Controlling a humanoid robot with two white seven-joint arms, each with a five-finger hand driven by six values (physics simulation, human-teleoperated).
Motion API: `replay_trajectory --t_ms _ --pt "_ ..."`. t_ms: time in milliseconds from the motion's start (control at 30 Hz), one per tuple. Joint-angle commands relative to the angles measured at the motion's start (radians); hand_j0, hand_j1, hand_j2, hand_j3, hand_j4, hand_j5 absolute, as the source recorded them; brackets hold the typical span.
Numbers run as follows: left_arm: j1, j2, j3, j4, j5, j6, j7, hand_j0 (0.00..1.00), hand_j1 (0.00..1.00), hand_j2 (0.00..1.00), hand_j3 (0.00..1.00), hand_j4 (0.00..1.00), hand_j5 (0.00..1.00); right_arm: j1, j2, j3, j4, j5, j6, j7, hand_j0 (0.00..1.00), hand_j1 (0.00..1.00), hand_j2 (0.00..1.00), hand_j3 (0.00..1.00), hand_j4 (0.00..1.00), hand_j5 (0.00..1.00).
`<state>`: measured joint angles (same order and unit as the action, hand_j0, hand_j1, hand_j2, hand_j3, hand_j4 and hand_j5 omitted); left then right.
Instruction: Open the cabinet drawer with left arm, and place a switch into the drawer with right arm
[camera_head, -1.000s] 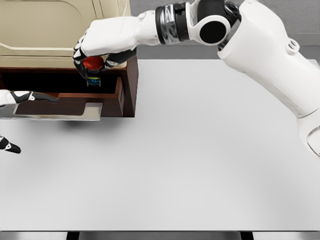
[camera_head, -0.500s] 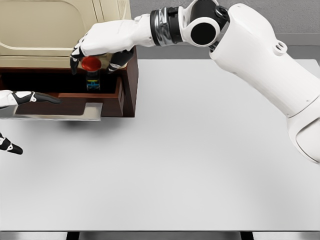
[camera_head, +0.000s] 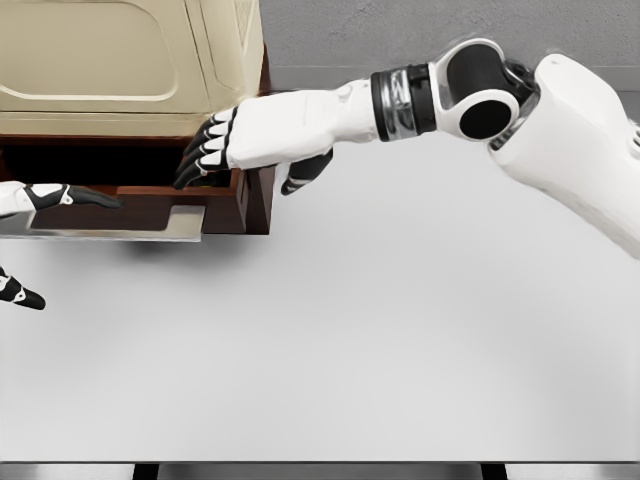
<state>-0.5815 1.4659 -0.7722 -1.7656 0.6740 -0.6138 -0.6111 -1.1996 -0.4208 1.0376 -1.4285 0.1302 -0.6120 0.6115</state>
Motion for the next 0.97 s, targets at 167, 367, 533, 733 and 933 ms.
replay_trajectory --t_ms 167,367,533,733,933 --pt "-0.003 0.001 0.002 0.0 0.01 0.003 0.0 1.0 1.0 1.0 1.0 1.0 1.0 0.282 -0.435 -0.221 -0.041 -0.03 0.001 -0.001 1.0 1.0 1.0 1.0 1.0 1.0" --pt "-0.011 -0.059 0.022 0.0 0.01 0.003 0.0 1.0 1.0 1.0 1.0 1.0 1.0 0.333 -0.481 -0.297 0.019 -0.03 0.001 -0.001 1.0 1.0 1.0 1.0 1.0 1.0" --pt "-0.089 -0.223 0.021 0.0 0.012 0.003 0.0 1.0 1.0 1.0 1.0 1.0 1.0 0.338 -0.477 -0.294 0.019 -0.03 0.001 -0.001 1.0 1.0 1.0 1.0 1.0 1.0" --pt "-0.089 -0.291 0.016 0.0 0.012 0.003 0.0 1.0 1.0 1.0 1.0 1.0 1.0 0.339 -0.474 -0.287 0.019 -0.029 0.001 -0.001 1.0 1.0 1.0 1.0 1.0 1.0" --pt "-0.089 -0.361 0.016 0.0 0.009 0.003 0.0 1.0 1.0 1.0 1.0 1.0 1.0 0.356 -0.469 -0.283 0.017 -0.026 0.001 -0.001 1.0 1.0 1.0 1.0 1.0 1.0"
